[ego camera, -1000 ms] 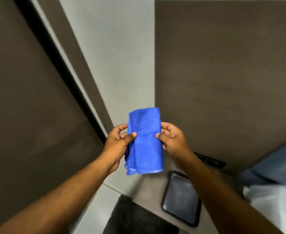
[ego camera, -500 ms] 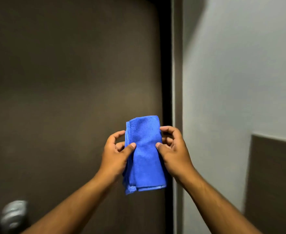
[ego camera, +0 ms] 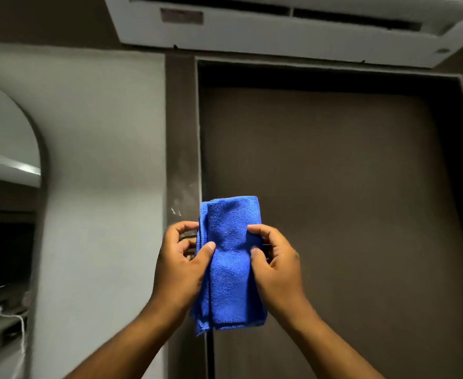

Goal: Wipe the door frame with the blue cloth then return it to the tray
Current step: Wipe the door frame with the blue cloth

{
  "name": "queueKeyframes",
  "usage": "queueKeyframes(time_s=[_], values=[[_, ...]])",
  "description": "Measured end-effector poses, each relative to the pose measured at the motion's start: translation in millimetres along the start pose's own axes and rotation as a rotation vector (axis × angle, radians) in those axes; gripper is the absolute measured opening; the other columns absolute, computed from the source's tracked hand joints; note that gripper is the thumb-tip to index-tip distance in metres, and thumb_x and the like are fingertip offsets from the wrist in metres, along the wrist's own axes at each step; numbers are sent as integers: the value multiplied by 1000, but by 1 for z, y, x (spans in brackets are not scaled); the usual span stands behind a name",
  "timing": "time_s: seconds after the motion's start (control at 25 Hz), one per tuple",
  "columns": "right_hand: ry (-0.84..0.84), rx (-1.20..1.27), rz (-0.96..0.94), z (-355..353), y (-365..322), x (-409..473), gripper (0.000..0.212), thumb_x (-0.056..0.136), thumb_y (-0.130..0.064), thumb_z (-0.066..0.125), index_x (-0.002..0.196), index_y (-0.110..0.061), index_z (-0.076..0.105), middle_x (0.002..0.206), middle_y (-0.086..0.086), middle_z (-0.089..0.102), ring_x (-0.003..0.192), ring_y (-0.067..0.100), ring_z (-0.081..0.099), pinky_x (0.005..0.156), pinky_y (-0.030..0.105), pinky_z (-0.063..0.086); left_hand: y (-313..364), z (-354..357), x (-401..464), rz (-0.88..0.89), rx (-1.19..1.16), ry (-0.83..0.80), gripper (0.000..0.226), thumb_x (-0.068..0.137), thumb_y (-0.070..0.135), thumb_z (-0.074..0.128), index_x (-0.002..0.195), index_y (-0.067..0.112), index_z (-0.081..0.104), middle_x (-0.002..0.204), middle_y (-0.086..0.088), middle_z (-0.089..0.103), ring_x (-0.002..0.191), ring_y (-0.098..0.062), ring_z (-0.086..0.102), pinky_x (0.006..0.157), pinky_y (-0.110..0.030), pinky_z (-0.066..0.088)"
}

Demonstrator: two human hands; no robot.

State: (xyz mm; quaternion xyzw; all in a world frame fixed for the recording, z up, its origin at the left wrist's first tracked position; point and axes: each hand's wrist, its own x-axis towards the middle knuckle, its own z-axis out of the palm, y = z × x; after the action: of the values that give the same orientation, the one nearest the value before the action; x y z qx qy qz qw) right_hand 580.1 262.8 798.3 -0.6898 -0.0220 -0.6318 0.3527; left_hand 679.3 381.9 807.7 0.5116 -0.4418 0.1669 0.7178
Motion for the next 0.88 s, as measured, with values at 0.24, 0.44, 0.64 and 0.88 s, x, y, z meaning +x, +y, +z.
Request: queueKeyframes(time_s=[0.24,0.44,0.64,0.88], values=[[-67,-228,-209,78,8,23,39,81,0,51,114,-16,62,101,1,62,92,13,57,83,23,46,-32,-41,38,55,320,232,25,79,14,74,80,30,55,85,9,66,76,-1,62,63,-24,48],[-99,-685,-289,108,43,29,44,67,-11,75,111,-9,68,90,9,67,72,27,62,55,40,54,-66,-37,57,50,516,271,29,77,8,72,70,33,61,86,8,65,74,-7,64,70,-24,52],[-144,-997,-314,128,60,25,56,85,-38,41,121,0,59,136,24,53,122,48,50,88,57,49,-81,-61,64,300,782,290,12,83,23,66,92,32,66,103,7,59,93,-18,61,77,-25,50],[-136,-1030,-499,108,63,24,57,83,-22,37,136,0,44,142,28,39,133,41,37,107,51,16,-75,-74,87,425,1342,146,63,94,51,27,147,18,35,158,-15,25,146,-37,20,118,-49,16]])
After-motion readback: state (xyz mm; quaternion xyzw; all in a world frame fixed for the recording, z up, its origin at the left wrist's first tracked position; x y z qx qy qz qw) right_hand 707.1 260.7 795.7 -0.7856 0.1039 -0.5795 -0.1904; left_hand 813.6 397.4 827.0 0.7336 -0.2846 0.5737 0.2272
